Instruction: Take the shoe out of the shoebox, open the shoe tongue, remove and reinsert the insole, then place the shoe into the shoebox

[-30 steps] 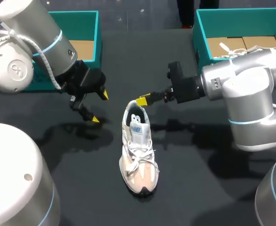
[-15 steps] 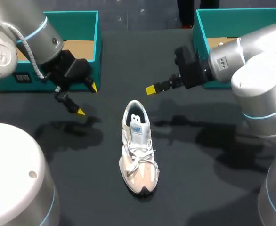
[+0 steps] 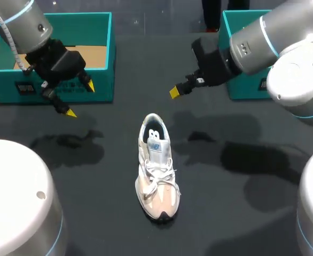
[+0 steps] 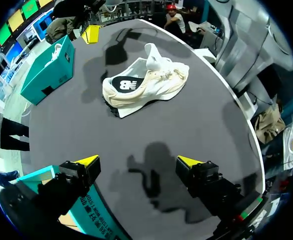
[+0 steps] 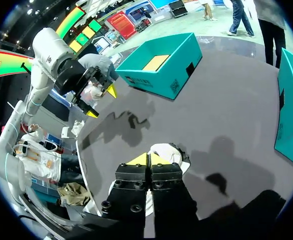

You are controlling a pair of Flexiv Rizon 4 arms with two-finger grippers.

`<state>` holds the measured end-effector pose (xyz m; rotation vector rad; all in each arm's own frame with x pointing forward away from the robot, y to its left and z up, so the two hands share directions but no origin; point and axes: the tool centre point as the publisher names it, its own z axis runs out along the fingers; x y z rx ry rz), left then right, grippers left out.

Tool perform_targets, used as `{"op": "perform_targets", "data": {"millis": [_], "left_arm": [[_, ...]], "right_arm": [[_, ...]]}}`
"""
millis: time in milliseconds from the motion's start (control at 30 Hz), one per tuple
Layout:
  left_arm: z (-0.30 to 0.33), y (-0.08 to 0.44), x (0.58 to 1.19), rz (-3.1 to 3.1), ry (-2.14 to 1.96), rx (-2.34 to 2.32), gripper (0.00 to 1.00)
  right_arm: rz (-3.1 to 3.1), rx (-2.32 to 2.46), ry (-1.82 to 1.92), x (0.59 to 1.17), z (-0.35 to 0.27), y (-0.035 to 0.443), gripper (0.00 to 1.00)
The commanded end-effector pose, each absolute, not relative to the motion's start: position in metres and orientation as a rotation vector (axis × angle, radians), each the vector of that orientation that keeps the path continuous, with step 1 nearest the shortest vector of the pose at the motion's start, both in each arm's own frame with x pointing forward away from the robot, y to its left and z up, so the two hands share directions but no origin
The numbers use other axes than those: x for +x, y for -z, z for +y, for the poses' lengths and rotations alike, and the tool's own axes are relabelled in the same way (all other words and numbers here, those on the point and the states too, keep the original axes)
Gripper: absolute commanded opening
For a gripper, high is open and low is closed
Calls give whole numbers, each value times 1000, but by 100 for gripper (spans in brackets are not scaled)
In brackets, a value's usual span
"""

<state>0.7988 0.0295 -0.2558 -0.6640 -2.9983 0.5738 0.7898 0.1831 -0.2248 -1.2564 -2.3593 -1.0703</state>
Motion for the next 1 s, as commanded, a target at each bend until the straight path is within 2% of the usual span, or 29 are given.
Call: {"op": "perform_targets", "data": {"millis": [33, 133, 600, 767, 1000], "left_arm": [[43, 245, 805, -2954, -528, -750, 100], [46, 244, 807, -2948, -497, -778, 100], [46, 244, 807, -2948, -497, -778, 100], [55, 242, 815, -2906, -491, -840, 100], [73, 245, 834, -2800, -559, -917, 100]], "right_arm": [[-2520, -1349, 497, 788, 188, 207, 0], [-2443, -1507, 266, 787, 188, 215, 0], [-2443, -1507, 266, 787, 188, 215, 0], [-2486, -1766, 42, 769, 219, 210, 0], [-2578, -2061, -2, 745, 246, 222, 0]]}}
